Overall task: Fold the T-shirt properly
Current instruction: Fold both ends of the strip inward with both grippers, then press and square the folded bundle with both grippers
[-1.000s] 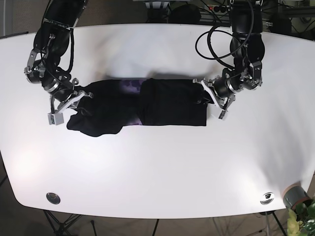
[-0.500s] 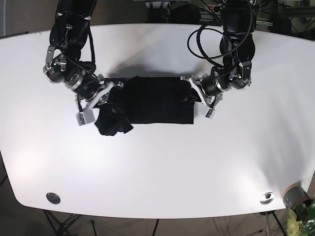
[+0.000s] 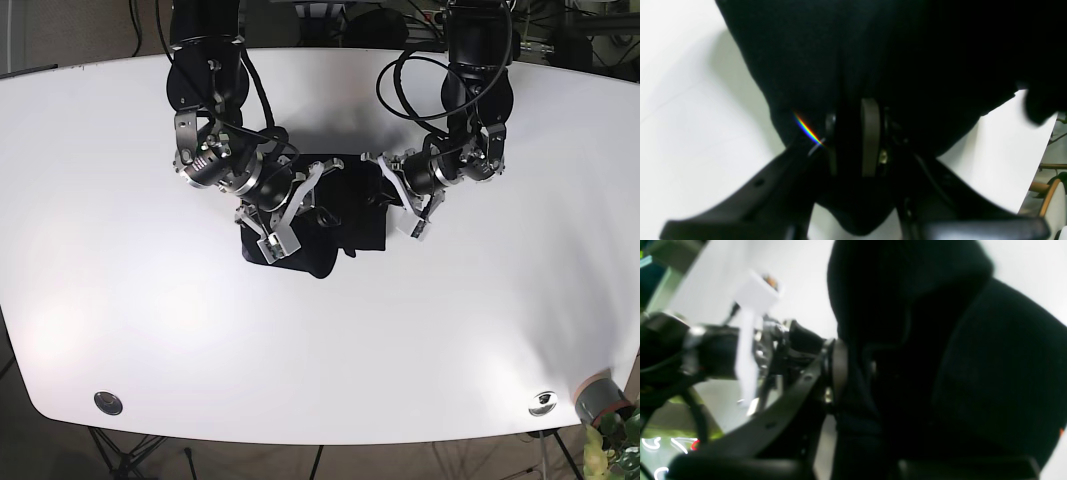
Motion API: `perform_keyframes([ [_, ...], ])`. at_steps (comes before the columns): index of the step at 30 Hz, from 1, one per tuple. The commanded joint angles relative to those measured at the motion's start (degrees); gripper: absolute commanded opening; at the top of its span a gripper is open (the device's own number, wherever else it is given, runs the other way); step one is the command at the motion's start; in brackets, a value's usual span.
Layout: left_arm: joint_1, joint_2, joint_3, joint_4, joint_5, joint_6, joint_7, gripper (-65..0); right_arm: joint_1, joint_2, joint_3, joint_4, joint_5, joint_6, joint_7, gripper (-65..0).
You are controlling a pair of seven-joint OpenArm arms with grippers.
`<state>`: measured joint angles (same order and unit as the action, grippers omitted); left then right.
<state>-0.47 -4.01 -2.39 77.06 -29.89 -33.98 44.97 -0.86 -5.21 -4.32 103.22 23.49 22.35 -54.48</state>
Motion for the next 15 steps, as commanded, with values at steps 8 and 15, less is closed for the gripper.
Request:
perform_keyframes([
  [8, 0.0, -0.2, 0.0, 0.3, 1.7, 0.3, 2.2, -56.9, 4.7, 0.1, -2.1, -8.0, -4.3, -0.33, 2.2, -59.1],
  [15, 0.0, -0.2, 0.0, 0.3, 1.7, 0.3, 2.1, -56.9, 5.1, -0.1, -3.7, -8.0, -5.0, -0.33, 2.2, -34.1],
])
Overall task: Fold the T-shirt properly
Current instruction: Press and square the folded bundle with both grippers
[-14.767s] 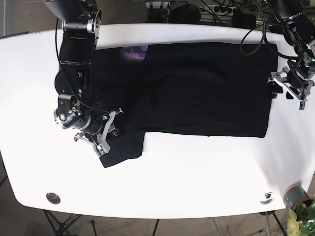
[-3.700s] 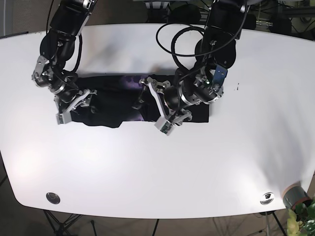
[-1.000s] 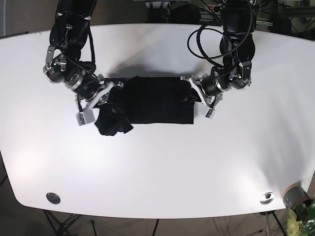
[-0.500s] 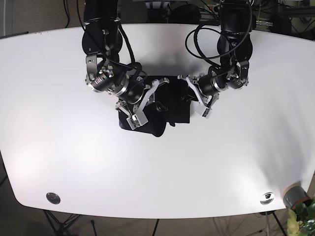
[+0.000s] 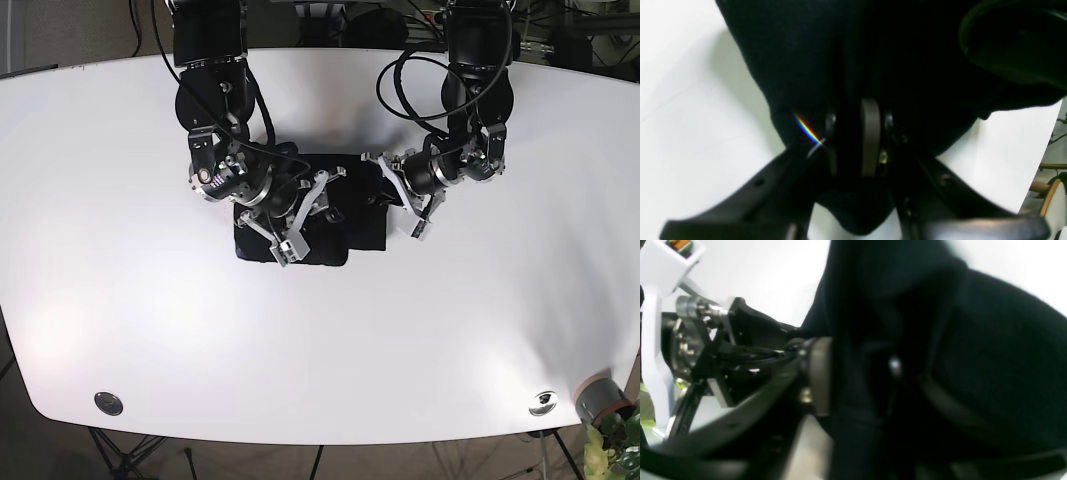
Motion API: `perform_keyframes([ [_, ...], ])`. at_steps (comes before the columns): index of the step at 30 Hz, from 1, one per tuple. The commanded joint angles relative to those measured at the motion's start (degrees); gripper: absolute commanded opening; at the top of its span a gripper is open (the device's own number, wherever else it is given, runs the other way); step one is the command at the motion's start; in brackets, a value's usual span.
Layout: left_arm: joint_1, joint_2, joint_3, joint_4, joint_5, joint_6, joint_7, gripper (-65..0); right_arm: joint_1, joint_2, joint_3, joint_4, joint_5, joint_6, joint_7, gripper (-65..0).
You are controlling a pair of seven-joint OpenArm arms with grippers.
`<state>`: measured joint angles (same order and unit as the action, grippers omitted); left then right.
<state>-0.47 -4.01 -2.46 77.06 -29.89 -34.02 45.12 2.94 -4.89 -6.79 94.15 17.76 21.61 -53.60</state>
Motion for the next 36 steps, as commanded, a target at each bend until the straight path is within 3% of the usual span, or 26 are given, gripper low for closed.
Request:
perform_keyframes([
  [1, 0.0, -0.1, 0.0, 0.3, 1.7, 0.3, 2.0, -56.9, 1.5, -0.4, -2.5, 1.1, 0.7, 0.33, 1.3, -31.1],
  [4, -0.4, -0.1, 0.0, 0.2, 1.7, 0.3, 2.0, -56.9, 2.5, -0.3, -5.5, 1.0, 0.7, 0.24, 1.3, -23.3],
  [7, -1.1, 0.6, 0.0, 0.2, 1.7, 0.2, 2.0, -56.9, 2.2, -0.3, -6.4, 1.5, 1.2, -1.43, 1.3, -18.9],
  [13, -1.2, 0.9, -0.2, 0.3, 1.6, 0.1, 2.0, -57.2, 0.8, 0.2, -2.1, 7.6, 4.1, -1.61, 1.3, -20.8],
  [16, -1.2, 1.0, -0.2, 1.5, 1.4, 0.1, 2.0, -57.2, 0.5, 1.9, 1.0, 9.5, 6.5, -1.61, 1.3, -21.1],
  [23, -0.7, -0.9, -4.4, 10.4, -7.4, 0.2, 2.3, -57.1, 0.4, 5.9, 8.8, 10.3, 15.0, -1.61, 1.3, -21.2],
  [28, -0.6, -4.1, -5.0, 16.8, -9.3, 0.5, 2.3, -57.1, 0.4, 8.4, 10.3, 9.7, 15.3, -1.61, 1.3, -21.6],
  [31, -1.1, -5.4, -3.6, 18.9, -9.2, 0.6, 2.3, -56.9, 0.9, 8.6, 12.3, 7.7, 15.4, -1.61, 1.3, -26.8],
  [36, -5.1, -7.0, 2.9, 19.1, -3.3, 0.6, 2.0, -56.9, 3.8, 10.8, 13.0, 0.9, 15.4, -1.61, 1.3, -46.0],
])
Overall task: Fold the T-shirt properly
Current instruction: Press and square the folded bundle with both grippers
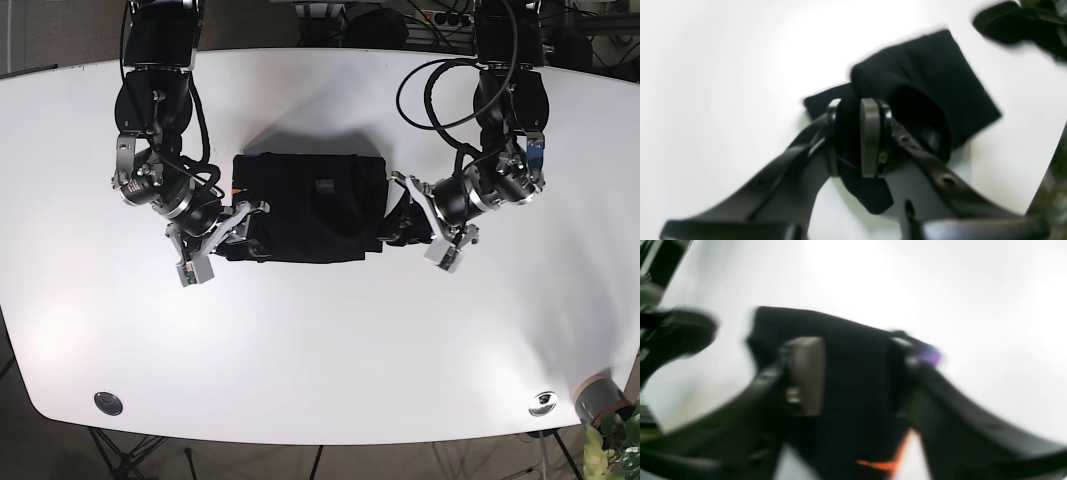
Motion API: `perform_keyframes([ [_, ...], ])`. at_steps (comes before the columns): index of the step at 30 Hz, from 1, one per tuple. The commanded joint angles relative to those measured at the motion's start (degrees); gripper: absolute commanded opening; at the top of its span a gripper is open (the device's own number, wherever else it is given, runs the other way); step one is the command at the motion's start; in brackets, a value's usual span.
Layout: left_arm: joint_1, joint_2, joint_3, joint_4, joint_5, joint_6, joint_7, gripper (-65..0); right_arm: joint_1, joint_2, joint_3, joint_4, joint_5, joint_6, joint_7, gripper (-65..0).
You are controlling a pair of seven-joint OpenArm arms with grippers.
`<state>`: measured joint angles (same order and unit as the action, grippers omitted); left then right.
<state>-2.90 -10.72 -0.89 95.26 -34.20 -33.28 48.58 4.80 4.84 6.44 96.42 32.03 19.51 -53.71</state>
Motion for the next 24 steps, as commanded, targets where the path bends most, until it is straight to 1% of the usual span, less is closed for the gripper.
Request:
perform_keyframes([
  [1, -3.8, -0.3, 2.9, 0.7, 2.9, -0.2, -1.5, -56.9, 2.5, 1.4, -0.2, -3.3, 1.2, 0.49, 1.5, -49.6],
  [3, -5.0, 0.1, 4.9, 0.5, 5.1, -0.2, -1.6, -56.8, 3.5, 1.7, -0.2, -5.6, 1.2, 0.49, 1.6, -53.7],
  [4, -5.9, 1.3, 5.9, -0.5, 6.3, -0.2, -1.7, -56.8, 3.9, 1.7, -0.2, -7.1, 1.2, 0.49, 2.2, -55.3],
  [7, -7.3, 4.4, 6.7, -3.8, 9.1, -0.2, -3.4, -56.8, 4.0, 3.0, -0.6, -10.0, 1.1, 0.49, 5.2, -55.5],
  [11, -9.2, 6.5, 7.0, -11.4, 12.2, -0.4, -7.0, -56.8, 3.8, 3.9, -2.1, -13.4, 1.2, 0.49, 9.0, -55.5],
  [14, -10.4, 6.2, 7.0, -18.7, 12.6, -0.5, -10.3, -56.8, 3.8, 4.3, -3.1, -16.4, 1.2, 0.49, 11.0, -55.5],
  [17, -10.8, 5.9, 7.0, -23.7, 12.9, -0.5, -13.1, -56.8, 3.7, 4.4, -3.1, -17.3, 1.1, 0.49, 12.3, -55.5],
  [20, -10.9, 4.1, 7.1, -28.3, 12.5, -0.6, -15.9, -56.8, 2.8, 4.4, -3.1, -18.2, 1.1, 0.49, 13.6, -55.5],
  [24, -12.0, 3.6, 7.1, -28.8, 12.4, -0.6, -16.8, -56.8, 2.9, 4.4, -3.1, -17.3, 1.2, 0.49, 13.6, -55.8],
])
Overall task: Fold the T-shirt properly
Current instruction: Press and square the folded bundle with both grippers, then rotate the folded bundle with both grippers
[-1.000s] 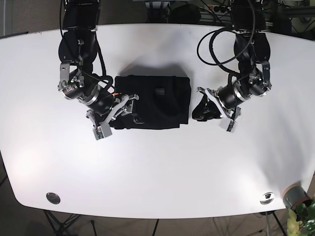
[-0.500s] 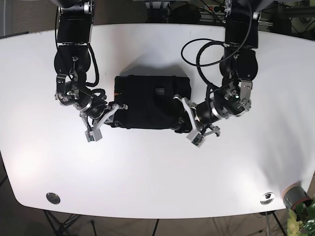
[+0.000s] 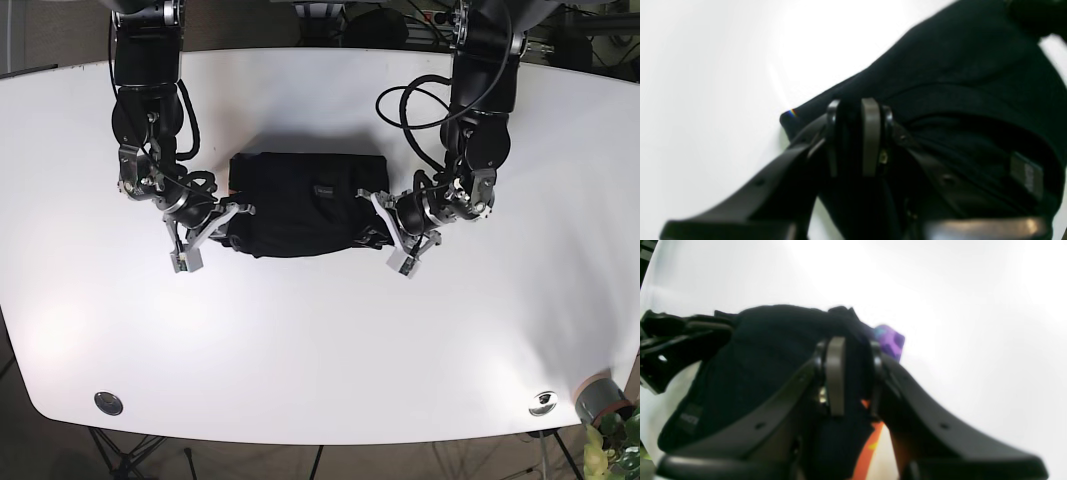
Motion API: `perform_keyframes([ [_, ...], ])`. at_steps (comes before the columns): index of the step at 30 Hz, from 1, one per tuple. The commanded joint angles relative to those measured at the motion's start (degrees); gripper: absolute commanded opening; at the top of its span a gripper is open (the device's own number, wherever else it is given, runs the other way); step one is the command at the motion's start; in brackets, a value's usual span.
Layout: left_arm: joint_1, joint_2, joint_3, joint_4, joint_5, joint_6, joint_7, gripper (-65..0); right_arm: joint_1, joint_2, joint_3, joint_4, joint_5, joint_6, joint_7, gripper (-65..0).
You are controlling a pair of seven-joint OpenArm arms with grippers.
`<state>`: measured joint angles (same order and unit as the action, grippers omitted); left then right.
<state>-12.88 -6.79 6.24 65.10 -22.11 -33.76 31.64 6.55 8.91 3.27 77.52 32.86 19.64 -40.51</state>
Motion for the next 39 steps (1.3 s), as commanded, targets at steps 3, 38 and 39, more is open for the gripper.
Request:
perform_keyframes([
  [3, -2.0, -0.4, -0.6, 6.6, 0.4, -0.1, 1.7, -56.9, 1.1, 0.4, 0.1, 5.3, 0.4, 0.36, 0.4, -55.6],
  [38, 19.1, -1.8, -0.7, 28.7, 0.4, -0.1, 12.2, -56.9, 17.6, 5.1, -11.0, -22.1, 0.3, 0.45, 11.4, -56.1],
  [39, 17.9, -1.8, -0.7, 27.1, 0.6, -0.1, 11.9, -56.9, 16.7, 5.5, -11.0, -21.6, 0.3, 0.45, 11.7, -56.1],
])
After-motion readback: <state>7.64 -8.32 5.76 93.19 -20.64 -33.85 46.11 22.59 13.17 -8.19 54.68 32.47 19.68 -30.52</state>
